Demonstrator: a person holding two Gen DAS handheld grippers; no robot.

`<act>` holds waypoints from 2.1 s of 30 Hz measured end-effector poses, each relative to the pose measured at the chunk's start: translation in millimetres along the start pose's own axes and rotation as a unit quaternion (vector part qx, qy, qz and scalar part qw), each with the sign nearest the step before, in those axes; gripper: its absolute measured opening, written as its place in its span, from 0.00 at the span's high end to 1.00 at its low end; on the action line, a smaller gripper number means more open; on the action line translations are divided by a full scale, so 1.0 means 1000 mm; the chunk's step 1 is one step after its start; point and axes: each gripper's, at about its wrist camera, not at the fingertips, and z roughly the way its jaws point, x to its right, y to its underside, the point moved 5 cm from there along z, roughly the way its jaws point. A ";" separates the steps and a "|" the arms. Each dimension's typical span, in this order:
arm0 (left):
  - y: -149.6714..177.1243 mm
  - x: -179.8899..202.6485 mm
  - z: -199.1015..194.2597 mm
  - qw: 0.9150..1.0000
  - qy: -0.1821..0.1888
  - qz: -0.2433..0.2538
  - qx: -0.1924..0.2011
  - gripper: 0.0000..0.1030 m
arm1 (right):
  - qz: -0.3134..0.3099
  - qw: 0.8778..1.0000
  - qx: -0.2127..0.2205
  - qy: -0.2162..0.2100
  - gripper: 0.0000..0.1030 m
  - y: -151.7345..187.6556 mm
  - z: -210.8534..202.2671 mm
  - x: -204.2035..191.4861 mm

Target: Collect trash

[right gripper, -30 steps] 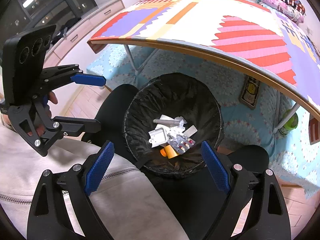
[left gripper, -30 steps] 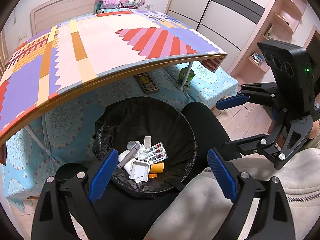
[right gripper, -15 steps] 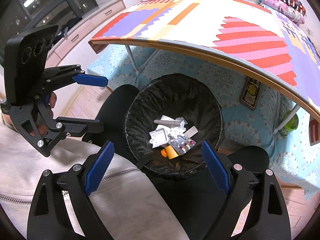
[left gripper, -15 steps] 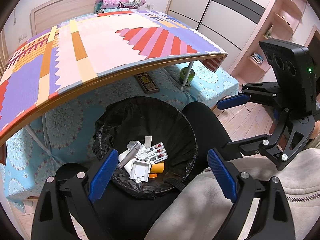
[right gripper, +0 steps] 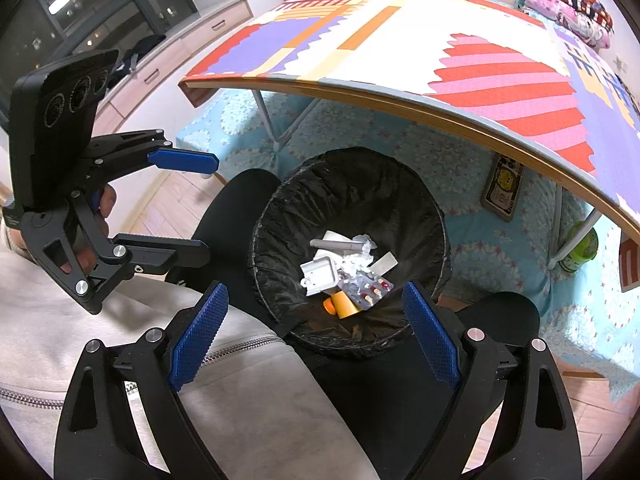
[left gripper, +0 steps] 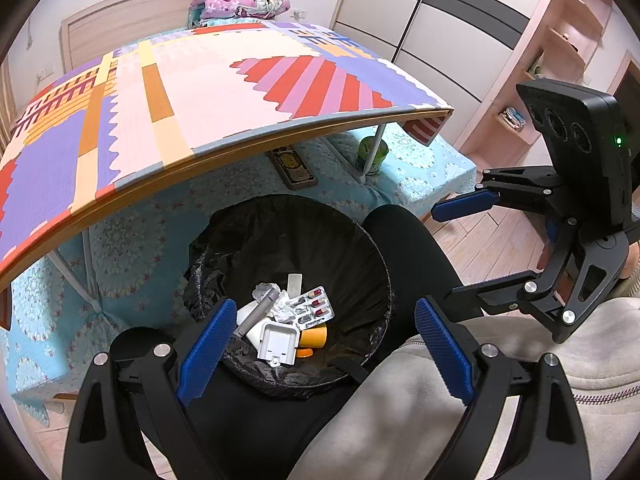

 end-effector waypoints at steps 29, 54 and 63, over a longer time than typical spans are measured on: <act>0.000 -0.001 0.000 1.000 0.000 -0.004 0.000 0.15 | 0.000 1.000 0.000 0.000 0.14 0.001 0.000 0.000; 0.000 -0.001 0.001 1.000 0.001 -0.004 0.000 0.15 | 0.000 1.000 0.000 -0.001 0.14 0.001 0.000 0.000; 0.000 -0.002 0.001 1.000 0.001 -0.004 0.000 0.15 | 0.000 1.000 0.001 -0.001 0.14 0.001 0.000 -0.001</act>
